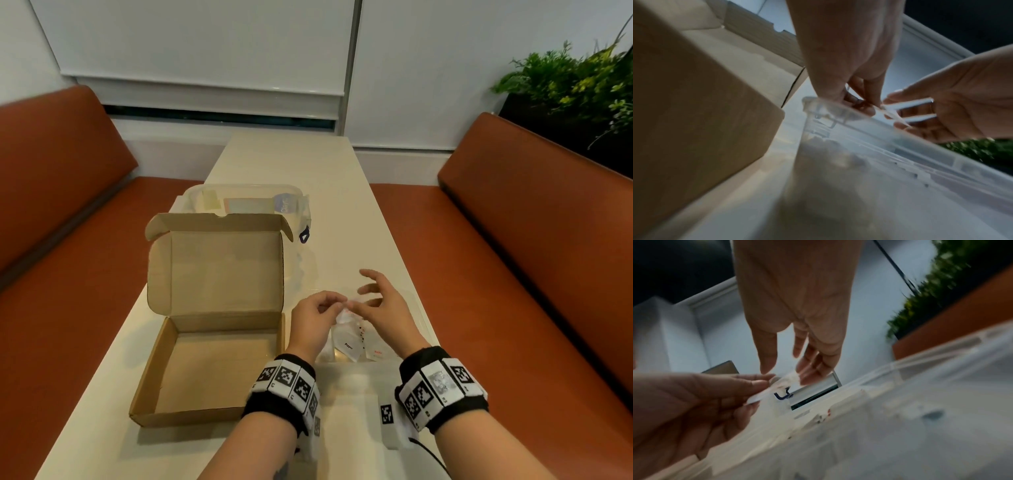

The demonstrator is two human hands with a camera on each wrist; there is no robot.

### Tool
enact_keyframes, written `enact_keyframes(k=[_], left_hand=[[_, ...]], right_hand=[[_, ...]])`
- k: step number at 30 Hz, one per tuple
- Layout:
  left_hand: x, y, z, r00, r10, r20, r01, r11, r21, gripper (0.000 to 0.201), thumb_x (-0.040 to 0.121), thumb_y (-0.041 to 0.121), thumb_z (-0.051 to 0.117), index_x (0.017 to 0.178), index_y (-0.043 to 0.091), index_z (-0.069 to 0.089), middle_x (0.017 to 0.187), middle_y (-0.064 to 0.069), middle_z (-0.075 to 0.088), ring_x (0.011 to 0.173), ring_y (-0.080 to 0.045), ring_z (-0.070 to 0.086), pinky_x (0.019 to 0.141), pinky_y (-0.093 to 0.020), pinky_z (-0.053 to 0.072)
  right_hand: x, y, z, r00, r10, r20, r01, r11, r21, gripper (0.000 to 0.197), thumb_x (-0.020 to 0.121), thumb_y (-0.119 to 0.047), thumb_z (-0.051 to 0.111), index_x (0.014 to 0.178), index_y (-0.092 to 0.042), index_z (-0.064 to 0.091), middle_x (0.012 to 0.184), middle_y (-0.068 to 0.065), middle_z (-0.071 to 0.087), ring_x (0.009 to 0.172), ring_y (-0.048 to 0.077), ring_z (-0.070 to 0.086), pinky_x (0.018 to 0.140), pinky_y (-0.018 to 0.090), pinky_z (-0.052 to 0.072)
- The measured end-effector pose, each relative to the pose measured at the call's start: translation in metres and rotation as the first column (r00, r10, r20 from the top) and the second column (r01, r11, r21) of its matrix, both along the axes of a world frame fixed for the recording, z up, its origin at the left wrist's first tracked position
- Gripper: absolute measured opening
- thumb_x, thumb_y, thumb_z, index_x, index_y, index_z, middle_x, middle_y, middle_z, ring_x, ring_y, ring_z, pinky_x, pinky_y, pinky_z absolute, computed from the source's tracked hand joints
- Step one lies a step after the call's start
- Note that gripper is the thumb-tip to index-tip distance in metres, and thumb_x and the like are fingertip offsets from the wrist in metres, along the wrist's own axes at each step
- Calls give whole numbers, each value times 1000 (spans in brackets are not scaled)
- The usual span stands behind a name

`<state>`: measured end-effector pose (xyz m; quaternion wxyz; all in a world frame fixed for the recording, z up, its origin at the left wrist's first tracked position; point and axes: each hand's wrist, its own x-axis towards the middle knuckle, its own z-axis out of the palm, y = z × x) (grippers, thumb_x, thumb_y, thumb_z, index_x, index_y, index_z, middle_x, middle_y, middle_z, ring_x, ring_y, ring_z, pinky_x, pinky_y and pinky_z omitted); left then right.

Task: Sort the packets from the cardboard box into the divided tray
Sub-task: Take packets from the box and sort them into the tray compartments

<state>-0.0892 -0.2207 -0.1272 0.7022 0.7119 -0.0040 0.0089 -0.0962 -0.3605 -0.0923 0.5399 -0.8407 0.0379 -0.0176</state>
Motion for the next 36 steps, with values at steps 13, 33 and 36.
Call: enact_keyframes(k=[13, 33, 36], left_hand=[[-4, -9, -17, 998, 61, 27, -65, 977, 204, 18, 88, 6, 62, 84, 22, 69, 83, 7, 67, 83, -10, 62, 79, -21, 53], [-18, -9, 1, 982, 186, -28, -137, 809, 572, 69, 88, -17, 25, 150, 11, 24, 159, -3, 15, 147, -21, 12, 120, -32, 15], [-15, -8, 0, 977, 210, -41, -154, 824, 545, 69, 86, -20, 24, 150, 8, 23, 158, -6, 18, 146, -19, 16, 119, -27, 14]], right_hand=[[-10, -43, -11, 972, 82, -220, -196, 798, -570, 7, 81, -16, 72, 75, -19, 70, 75, -7, 66, 72, 9, 62, 65, 17, 51], [-8, -41, -46, 977, 69, -201, -193, 685, -702, 37, 71, -13, 71, 57, -23, 38, 58, -9, 44, 54, 7, 38, 49, 20, 28], [-8, -42, -47, 973, 84, -213, -211, 690, -692, 36, 72, -13, 69, 58, -24, 38, 60, -9, 44, 56, 8, 39, 50, 19, 29]])
